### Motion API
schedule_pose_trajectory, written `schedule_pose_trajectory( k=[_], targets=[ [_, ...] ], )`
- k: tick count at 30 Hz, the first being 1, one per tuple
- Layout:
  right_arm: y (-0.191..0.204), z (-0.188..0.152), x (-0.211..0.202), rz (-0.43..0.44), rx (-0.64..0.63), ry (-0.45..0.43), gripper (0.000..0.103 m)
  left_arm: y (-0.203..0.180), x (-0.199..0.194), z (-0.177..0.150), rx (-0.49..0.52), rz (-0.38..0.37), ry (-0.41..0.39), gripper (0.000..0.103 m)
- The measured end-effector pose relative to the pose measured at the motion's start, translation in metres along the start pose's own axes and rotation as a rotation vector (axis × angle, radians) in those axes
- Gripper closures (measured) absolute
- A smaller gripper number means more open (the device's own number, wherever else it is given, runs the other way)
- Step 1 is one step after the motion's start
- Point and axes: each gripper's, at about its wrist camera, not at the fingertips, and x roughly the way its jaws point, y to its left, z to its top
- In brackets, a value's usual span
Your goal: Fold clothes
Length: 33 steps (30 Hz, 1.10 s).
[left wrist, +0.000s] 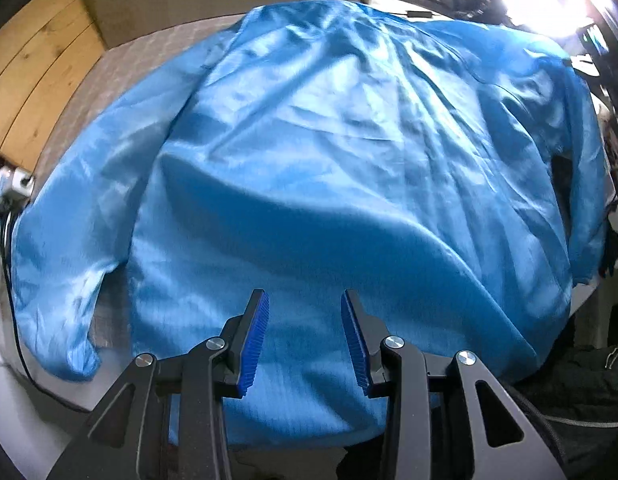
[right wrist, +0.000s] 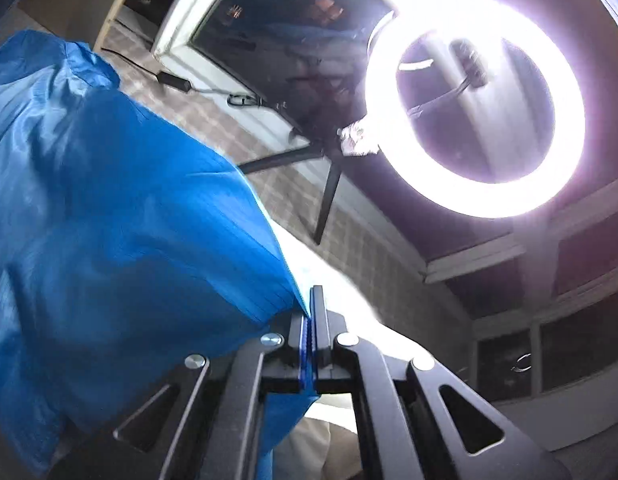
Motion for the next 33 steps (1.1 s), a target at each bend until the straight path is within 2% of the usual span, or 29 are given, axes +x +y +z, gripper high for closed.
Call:
schedule_pose_trajectory(
  k=[2, 3, 4, 6, 8, 12, 15, 18, 20, 24, 26, 31, 33],
  targets=[
    [0.008, -0.004, -0.016, 0.032, 0.016, -0.051, 0.098, 0.006, -0.001, -0.007, -0.029, 0.003, -0.003, 0.067],
    [0.012, -0.006, -0.025, 0.049, 0.023, -0.079, 0.090, 0.008, -0.002, -0.009, -0.040, 0.006, -0.004, 0.067],
    [0.017, -0.008, -0.034, 0.067, 0.030, -0.107, 0.073, 0.009, -0.003, -0.011, -0.048, 0.012, -0.007, 0.067],
    [0.028, -0.008, -0.060, 0.113, 0.047, -0.175, 0.055, 0.009, -0.005, -0.013, -0.060, 0.023, -0.017, 0.067],
    [0.038, -0.008, -0.085, 0.197, 0.082, -0.220, 0.055, 0.007, -0.007, -0.013, -0.066, 0.027, -0.029, 0.067],
    [0.090, -0.004, -0.127, 0.484, 0.094, -0.264, 0.055, -0.008, -0.004, -0.007, -0.038, 0.050, -0.040, 0.067],
    [0.161, 0.000, -0.130, 0.615, 0.006, -0.237, 0.055, -0.025, 0.003, 0.002, -0.004, 0.056, -0.045, 0.067],
    [0.220, 0.001, -0.114, 0.692, -0.055, -0.164, 0.055, -0.047, 0.009, 0.015, 0.044, 0.056, -0.058, 0.067],
    [0.244, 0.000, -0.094, 0.710, -0.064, -0.115, 0.055, -0.063, 0.016, 0.025, 0.074, 0.045, -0.060, 0.066],
    [0.273, -0.002, -0.054, 0.635, -0.096, -0.047, 0.056, -0.087, 0.036, 0.039, 0.140, 0.044, -0.046, 0.066],
    [0.269, -0.005, -0.041, 0.615, -0.092, -0.013, 0.056, -0.090, 0.050, 0.041, 0.146, 0.042, -0.020, 0.066],
    [0.256, -0.005, -0.017, 0.588, -0.069, 0.008, 0.056, -0.071, 0.073, 0.029, 0.122, 0.089, 0.054, 0.066],
    [0.254, -0.004, -0.012, 0.560, -0.074, 0.001, 0.056, -0.059, 0.074, 0.021, 0.103, 0.093, 0.064, 0.061]
  ],
)
